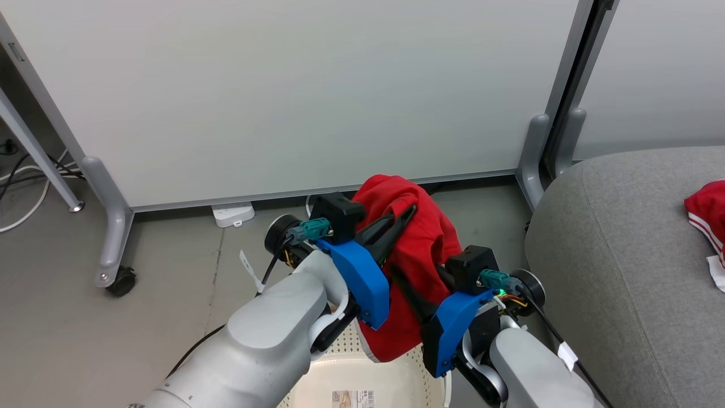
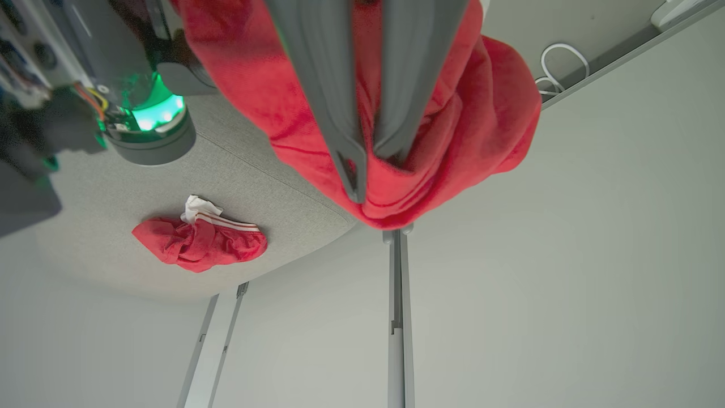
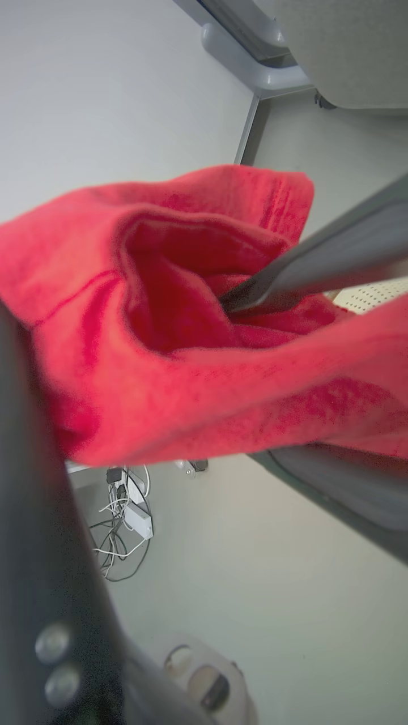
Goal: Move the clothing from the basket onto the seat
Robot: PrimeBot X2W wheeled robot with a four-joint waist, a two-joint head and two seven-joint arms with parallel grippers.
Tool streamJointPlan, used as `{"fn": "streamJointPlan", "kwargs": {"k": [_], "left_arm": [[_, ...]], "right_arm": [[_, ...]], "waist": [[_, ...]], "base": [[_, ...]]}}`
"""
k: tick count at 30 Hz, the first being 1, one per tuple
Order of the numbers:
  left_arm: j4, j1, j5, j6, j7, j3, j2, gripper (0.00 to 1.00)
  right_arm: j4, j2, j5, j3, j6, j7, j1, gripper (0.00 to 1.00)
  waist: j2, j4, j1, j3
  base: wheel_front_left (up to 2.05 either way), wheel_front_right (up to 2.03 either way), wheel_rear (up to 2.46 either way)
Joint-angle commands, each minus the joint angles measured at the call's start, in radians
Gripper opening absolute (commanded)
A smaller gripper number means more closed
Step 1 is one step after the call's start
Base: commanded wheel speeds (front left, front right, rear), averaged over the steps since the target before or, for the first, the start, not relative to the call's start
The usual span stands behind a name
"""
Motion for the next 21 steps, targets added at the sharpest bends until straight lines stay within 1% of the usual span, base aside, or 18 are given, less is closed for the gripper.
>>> {"fn": "streamJointPlan", "kwargs": {"k": [1, 12, 21], "left_arm": [[-0.003, -0.015, -0.008, 0.006, -0.008, -0.006, 0.002, 0.00], [0.006, -0.016, -0.025, 0.009, -0.008, -0.016, 0.002, 0.00], [0.006, -0.015, -0.013, 0.005, -0.008, 0.006, 0.002, 0.00]], "right_arm": [[0.033, 0.009, 0.005, 0.007, -0.001, -0.020, -0.027, 0.00], [0.118, 0.015, 0.020, 0.024, -0.001, -0.070, -0.076, 0.00], [0.151, 0.016, 0.039, 0.043, -0.001, -0.090, -0.090, 0.00]], "waist": [[0.0000, -0.001, -0.0001, -0.002], [0.0000, -0.019, -0.0001, -0.006], [0.0000, -0.025, -0.0001, -0.008]], "base": [[0.00, 0.00, 0.00], [0.00, 0.00, 0.00], [0.00, 0.00, 0.00]]}}
